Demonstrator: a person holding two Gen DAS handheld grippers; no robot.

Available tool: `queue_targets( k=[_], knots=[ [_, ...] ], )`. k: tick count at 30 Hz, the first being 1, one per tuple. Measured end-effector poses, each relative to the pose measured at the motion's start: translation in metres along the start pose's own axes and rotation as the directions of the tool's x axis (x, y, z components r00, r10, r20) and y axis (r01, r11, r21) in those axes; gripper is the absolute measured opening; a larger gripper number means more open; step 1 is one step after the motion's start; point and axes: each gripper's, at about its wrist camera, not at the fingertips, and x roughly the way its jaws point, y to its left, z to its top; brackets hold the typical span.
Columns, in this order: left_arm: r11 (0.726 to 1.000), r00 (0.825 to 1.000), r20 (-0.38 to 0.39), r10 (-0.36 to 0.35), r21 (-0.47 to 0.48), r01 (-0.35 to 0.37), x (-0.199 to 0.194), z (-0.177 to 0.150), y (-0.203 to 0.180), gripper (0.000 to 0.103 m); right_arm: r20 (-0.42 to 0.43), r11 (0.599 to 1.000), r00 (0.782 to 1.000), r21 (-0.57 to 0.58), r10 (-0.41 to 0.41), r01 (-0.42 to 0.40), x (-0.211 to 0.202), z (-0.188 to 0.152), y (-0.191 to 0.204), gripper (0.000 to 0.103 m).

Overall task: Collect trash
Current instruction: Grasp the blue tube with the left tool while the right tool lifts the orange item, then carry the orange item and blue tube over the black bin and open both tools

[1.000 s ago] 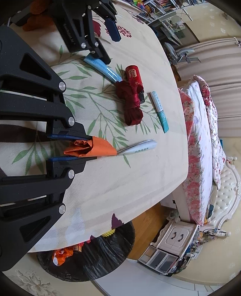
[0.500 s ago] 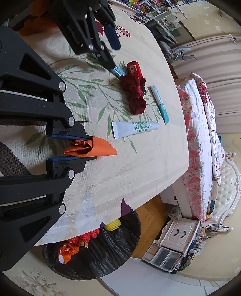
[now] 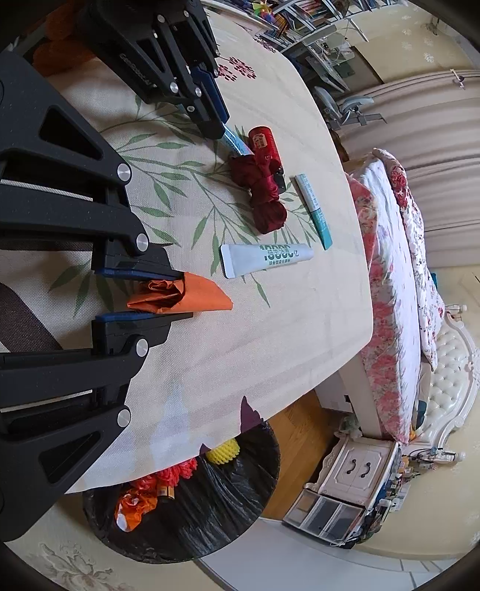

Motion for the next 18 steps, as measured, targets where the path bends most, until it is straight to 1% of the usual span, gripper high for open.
queue_targets(
  k=[6, 11, 14, 18],
  knots=[
    [0.999, 0.999, 0.035, 0.000, -0.036, 0.002, -0.014, -0.005, 0.000, 0.019, 0.015, 1.000, 1.000, 0.000, -0.006, 0.006, -0.007, 0.000, -0.001, 0.013],
    [0.997, 0.994, 0.108, -0.014, -0.068, 0.022, -0.034, 0.003, -0.001, 0.019, 0.046, 1.000, 0.999, 0.015, -0.021, 0.020, -0.017, 0.005, -0.008, 0.013],
    [0.997, 0.989, 0.146, -0.033, -0.061, 0.043, -0.041, 0.010, -0.009, 0.019, 0.070, 0.999, 0.997, 0.025, -0.039, 0.037, -0.025, 0.009, -0.016, 0.013],
    [0.997, 0.984, 0.169, -0.062, -0.036, 0.069, -0.042, 0.021, -0.023, 0.019, 0.097, 0.997, 0.993, 0.047, -0.074, 0.069, -0.034, 0.014, -0.030, 0.013]
  ],
)
